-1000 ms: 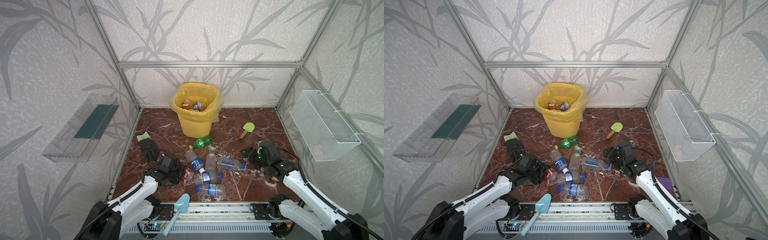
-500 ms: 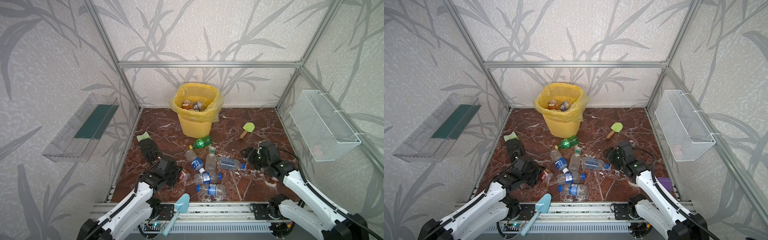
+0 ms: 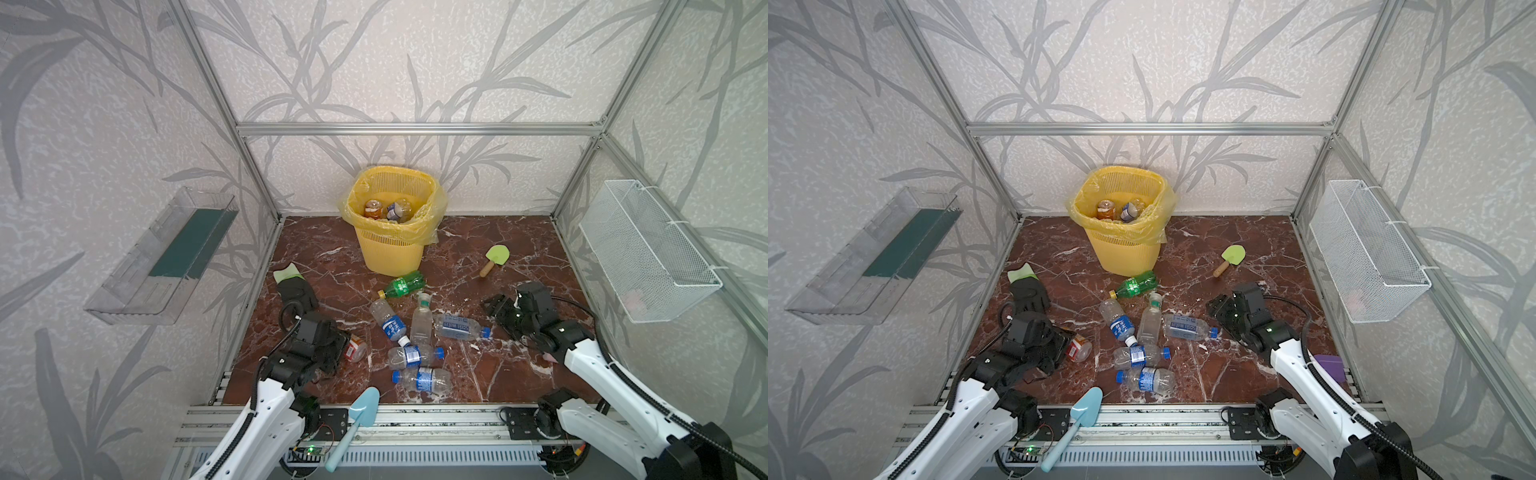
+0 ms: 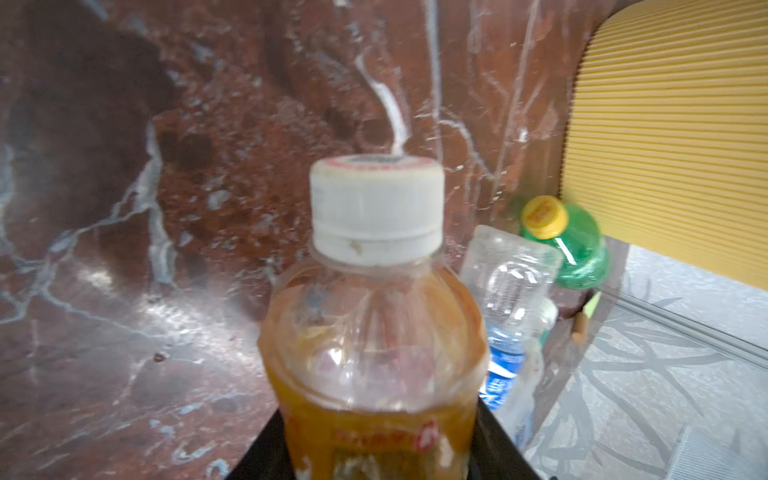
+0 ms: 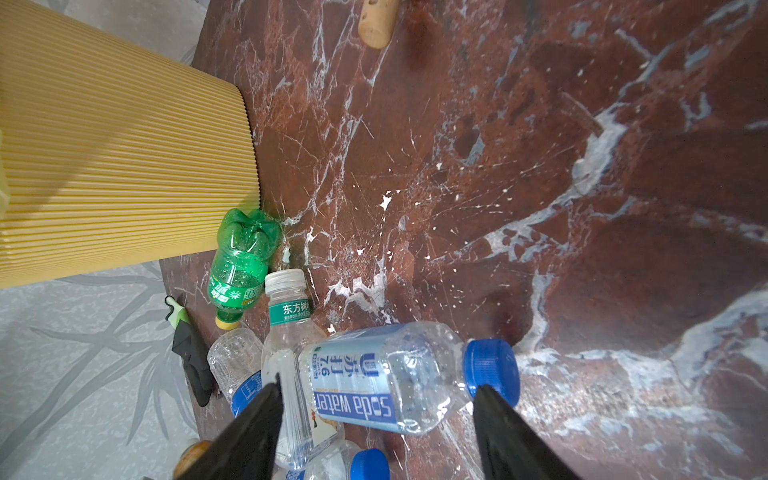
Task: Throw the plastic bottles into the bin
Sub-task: 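Lift the tea bottle with the left gripper and drop it into the bin, then draw the left gripper back while moving the right gripper toward the soda water bottle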
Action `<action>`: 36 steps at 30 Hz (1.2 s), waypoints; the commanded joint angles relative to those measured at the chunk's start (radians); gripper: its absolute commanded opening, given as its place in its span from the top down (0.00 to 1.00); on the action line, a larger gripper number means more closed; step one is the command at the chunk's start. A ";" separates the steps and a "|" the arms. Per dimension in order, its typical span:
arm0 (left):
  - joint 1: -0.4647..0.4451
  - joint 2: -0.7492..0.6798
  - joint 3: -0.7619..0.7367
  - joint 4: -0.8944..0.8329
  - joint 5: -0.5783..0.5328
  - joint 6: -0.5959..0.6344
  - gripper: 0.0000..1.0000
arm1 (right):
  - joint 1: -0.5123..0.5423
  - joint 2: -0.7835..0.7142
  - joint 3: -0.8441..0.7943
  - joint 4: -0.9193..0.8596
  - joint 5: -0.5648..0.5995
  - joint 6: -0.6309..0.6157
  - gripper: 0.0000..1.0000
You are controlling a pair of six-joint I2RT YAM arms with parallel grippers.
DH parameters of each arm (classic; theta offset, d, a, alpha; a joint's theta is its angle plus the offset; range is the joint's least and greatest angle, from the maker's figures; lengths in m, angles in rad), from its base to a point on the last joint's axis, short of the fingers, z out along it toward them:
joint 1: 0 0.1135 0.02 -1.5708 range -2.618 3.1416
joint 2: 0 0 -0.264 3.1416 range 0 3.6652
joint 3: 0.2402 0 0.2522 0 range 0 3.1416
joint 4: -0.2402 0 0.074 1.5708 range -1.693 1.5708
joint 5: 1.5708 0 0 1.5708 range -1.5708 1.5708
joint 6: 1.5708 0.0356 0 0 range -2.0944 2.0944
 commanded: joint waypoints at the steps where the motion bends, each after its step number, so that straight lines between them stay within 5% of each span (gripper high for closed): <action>1: 0.042 0.089 0.223 0.030 0.072 0.094 0.50 | 0.003 0.003 0.025 -0.016 0.014 -0.011 0.27; 9: 0.046 0.715 1.221 0.064 0.178 0.225 0.45 | -0.008 0.003 0.109 -0.048 0.025 -0.029 0.27; 12: 0.067 0.992 1.616 -0.165 0.226 0.267 0.20 | -0.014 -0.008 0.132 -0.067 0.019 -0.030 0.27; 14: 0.073 1.042 1.706 -0.305 0.182 0.307 0.08 | -0.016 -0.027 0.132 -0.082 0.021 -0.032 0.27; 19: 0.133 0.672 1.191 -0.075 0.049 0.293 0.02 | -0.024 -0.064 0.078 -0.078 0.028 -0.020 0.27; 27: 0.210 0.261 0.695 -0.102 0.031 0.355 0.02 | -0.022 -0.023 0.041 -0.065 -0.017 -0.046 0.27; 36: 0.216 0.119 0.316 -0.006 0.101 0.277 0.05 | 0.041 -0.020 0.043 -0.124 -0.022 -0.067 0.27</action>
